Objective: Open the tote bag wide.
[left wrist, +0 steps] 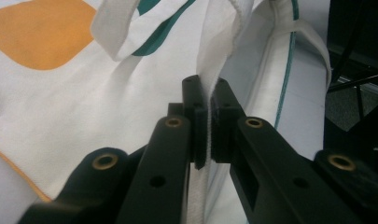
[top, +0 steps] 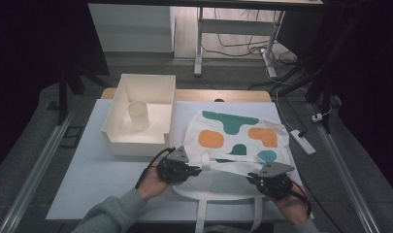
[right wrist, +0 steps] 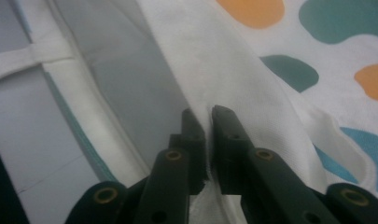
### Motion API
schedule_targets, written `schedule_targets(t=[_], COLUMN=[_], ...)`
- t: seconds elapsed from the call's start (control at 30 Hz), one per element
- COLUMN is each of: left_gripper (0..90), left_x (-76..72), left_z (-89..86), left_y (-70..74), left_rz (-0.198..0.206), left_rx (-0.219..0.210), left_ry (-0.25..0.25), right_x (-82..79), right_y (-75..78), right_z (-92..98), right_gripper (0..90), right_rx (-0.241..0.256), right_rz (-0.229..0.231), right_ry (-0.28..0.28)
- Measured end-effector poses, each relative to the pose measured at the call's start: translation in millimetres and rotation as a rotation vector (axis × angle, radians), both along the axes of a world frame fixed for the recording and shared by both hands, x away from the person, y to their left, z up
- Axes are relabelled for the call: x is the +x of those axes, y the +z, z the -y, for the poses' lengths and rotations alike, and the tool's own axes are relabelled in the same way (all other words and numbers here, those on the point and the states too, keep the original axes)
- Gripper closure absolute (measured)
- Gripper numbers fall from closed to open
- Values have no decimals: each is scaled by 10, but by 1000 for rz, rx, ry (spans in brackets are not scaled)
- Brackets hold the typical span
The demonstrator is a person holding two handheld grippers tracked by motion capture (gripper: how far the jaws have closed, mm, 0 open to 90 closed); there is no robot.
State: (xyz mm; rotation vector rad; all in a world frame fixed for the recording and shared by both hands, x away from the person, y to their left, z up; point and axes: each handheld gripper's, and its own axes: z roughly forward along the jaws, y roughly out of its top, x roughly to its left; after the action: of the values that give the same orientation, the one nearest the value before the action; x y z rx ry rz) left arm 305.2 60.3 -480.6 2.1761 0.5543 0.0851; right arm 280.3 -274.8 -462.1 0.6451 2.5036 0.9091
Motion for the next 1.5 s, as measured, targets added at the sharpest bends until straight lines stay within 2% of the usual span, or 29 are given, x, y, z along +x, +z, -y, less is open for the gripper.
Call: schedule_targets(t=[0.07, 0.23, 0.37, 0.4, 0.47, 0.57, 0.63, 0.67, 0.77, 0.87, 1.03, 1.23, 1.5], left_gripper=[864, 863, 861, 861, 862, 862, 862, 861, 860, 859, 857, 855, 835], left_x=[-20, -31, -56, -69, -116, -153, -183, -191, -161, -95, -25, 39, 128], left_z=[-32, -107, -200, -221, -288, -330, -357, -365, -359, -341, -318, -252, -164], left_y=[21, 57, 118, 138, 227, 304, 377, 405, 437, 419, 400, 401, 421], left_rz=[9, 13, 21, 27, 45, 61, 81, 89, 97, 79, 72, 84, 96], left_rx=[-4, -9, -26, -32, -59, -77, -84, -88, -94, -94, -89, -57, -48], left_ry=[2, 5, 9, 9, 6, 5, 2, 2, 17, 39, 59, 73, 107], right_x=[-25, -75, -125, -163, -205, -248, -257, -267, -239, -149, -1, 134, 323], right_y=[30, 101, 160, 219, 302, 433, 471, 536, 586, 580, 539, 497, 482], right_z=[-7, -48, -92, -109, -119, -125, -125, -125, -136, -146, -147, -119, -77], right_gripper=[856, 860, 861, 862, 862, 863, 863, 863, 863, 863, 863, 860, 853], right_rx=[12, 60, 82, 107, 153, 218, 237, 257, 255, 253, 244, 243, 254], right_rz=[1, -43, -54, -55, -51, -47, -44, -25, 28, 41, 48, 44, 53], right_ry=[9, 47, 80, 102, 114, 139, 145, 151, 134, 116, 89, 32, -24])
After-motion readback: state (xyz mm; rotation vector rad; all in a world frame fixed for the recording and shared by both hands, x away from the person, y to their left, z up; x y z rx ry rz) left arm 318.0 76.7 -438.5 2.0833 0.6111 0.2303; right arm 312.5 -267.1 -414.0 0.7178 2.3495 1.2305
